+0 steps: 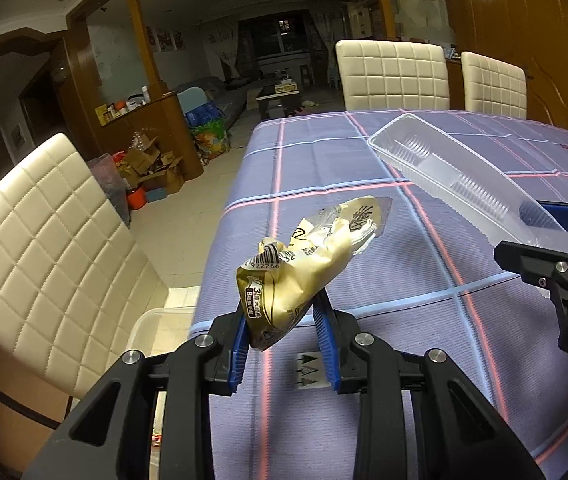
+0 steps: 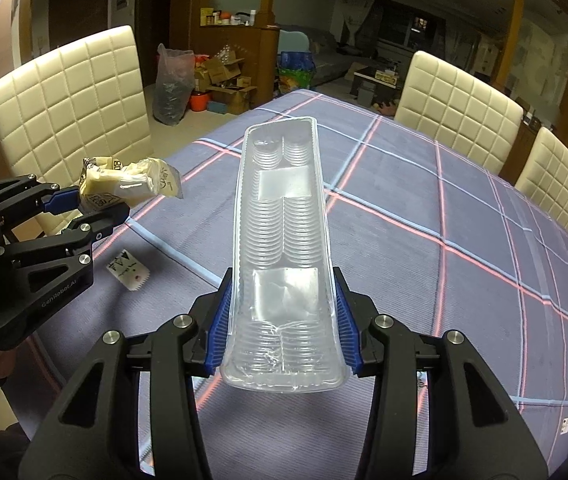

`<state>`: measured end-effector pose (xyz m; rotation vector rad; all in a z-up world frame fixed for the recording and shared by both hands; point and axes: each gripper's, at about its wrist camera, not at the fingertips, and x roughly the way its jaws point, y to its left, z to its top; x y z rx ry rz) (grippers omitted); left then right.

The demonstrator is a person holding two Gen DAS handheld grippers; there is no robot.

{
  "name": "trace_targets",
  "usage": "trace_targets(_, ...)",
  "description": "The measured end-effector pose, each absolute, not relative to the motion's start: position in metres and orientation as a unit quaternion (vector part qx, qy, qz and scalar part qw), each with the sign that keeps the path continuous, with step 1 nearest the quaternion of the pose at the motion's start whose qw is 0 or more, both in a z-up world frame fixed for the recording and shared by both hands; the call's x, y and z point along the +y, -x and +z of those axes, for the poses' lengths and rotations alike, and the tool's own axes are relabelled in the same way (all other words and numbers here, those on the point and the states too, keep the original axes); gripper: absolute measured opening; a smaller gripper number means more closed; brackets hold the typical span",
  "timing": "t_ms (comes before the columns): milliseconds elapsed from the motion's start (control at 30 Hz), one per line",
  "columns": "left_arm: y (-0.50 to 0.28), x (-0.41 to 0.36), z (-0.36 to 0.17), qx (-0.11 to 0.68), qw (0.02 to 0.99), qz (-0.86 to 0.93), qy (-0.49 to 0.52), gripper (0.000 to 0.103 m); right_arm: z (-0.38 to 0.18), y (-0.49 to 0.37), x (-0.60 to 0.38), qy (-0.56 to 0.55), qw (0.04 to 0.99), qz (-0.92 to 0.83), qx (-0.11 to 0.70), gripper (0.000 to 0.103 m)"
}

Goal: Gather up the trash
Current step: 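Lift the gold wrapper and clear tray and carry both over the bin, then open the left tool to drop the wrapper while the right tool releases the tray into the bin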

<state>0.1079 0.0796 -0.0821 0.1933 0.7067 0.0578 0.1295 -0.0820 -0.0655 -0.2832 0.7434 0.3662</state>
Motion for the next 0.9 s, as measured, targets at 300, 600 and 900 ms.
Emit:
trace_targets(300,-0.107,0.115,-0.086,0.358,0.928,0.071,-0.075,0.030,-0.064,-0.129,-0.049,0.150,0.900,0.199,0.356,0.047)
trace_targets(600,-0.103,0.163,-0.090,0.368,0.920,0.125,-0.043,0.030,-0.069,-0.136,0.000,0.169,0.889,0.229,0.359,0.047)
trace_targets(900,-0.105,0.222,-0.101,0.382,0.908,0.170,0.006,0.036,-0.073,-0.139,0.044,0.187,0.878,0.252,0.360,0.047)
